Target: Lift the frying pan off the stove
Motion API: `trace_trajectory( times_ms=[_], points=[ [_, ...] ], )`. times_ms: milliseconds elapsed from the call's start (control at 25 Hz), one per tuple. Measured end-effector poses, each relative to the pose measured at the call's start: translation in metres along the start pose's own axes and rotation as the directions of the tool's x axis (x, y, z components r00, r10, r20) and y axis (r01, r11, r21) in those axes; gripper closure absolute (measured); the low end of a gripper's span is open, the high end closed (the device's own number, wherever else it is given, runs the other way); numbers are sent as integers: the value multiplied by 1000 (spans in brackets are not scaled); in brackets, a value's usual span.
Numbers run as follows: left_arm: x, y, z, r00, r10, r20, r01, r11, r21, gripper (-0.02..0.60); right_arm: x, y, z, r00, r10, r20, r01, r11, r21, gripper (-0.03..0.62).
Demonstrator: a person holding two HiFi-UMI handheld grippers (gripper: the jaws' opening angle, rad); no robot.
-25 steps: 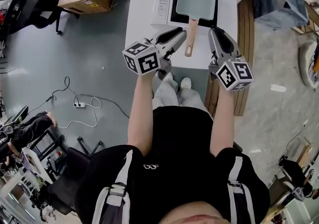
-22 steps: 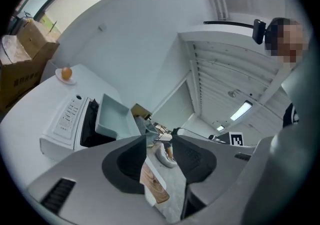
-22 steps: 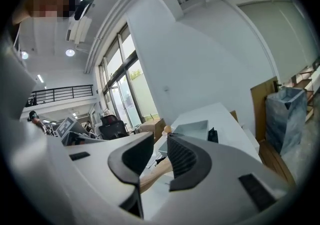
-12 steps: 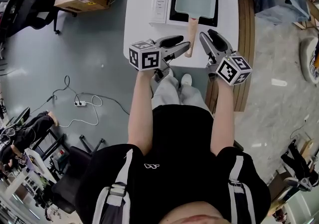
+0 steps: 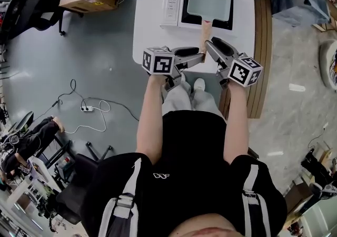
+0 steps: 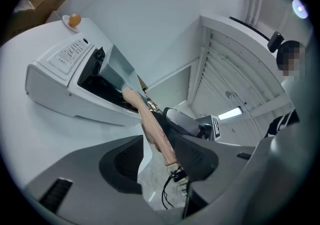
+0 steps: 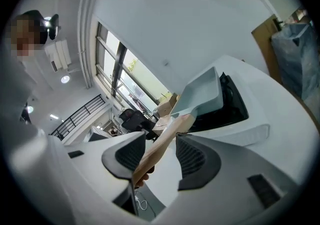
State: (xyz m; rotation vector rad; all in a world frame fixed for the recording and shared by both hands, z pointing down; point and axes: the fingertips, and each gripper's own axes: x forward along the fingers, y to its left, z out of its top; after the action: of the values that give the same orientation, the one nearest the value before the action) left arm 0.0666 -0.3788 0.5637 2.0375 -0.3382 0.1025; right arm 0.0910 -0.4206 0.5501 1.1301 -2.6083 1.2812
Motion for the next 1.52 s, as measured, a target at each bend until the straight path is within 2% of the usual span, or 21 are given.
trace_trajectory(
  times_ms=[200,400,680,840,1200,1520],
  points=[
    [8,-4,-10,998,-36,-51,36,999,-3,370,9,4,-14,997,74,-32,-72,996,59,398],
    [11,-4,-10,998,-55,-38,54,998,-37,370,16,6,-20,991,121,-52,-116,990,84,398],
    [12,-8,-5,996,-87,-14,86,994,-63,416,20,6,-17,985,170,-31,-164,975,148,399],
    [16,-7,-4,996,-86,-12,85,994,-67,420,20,3,-15,980,197,-8,-192,964,185,408],
    [15,-12,-5,997,-75,-26,75,997,9,416,17,5,-13,978,205,30,-207,960,188,414],
    [15,-20,-3,996,-86,-15,86,996,27,414,13,8,-9,977,207,57,-215,955,207,414]
  ],
)
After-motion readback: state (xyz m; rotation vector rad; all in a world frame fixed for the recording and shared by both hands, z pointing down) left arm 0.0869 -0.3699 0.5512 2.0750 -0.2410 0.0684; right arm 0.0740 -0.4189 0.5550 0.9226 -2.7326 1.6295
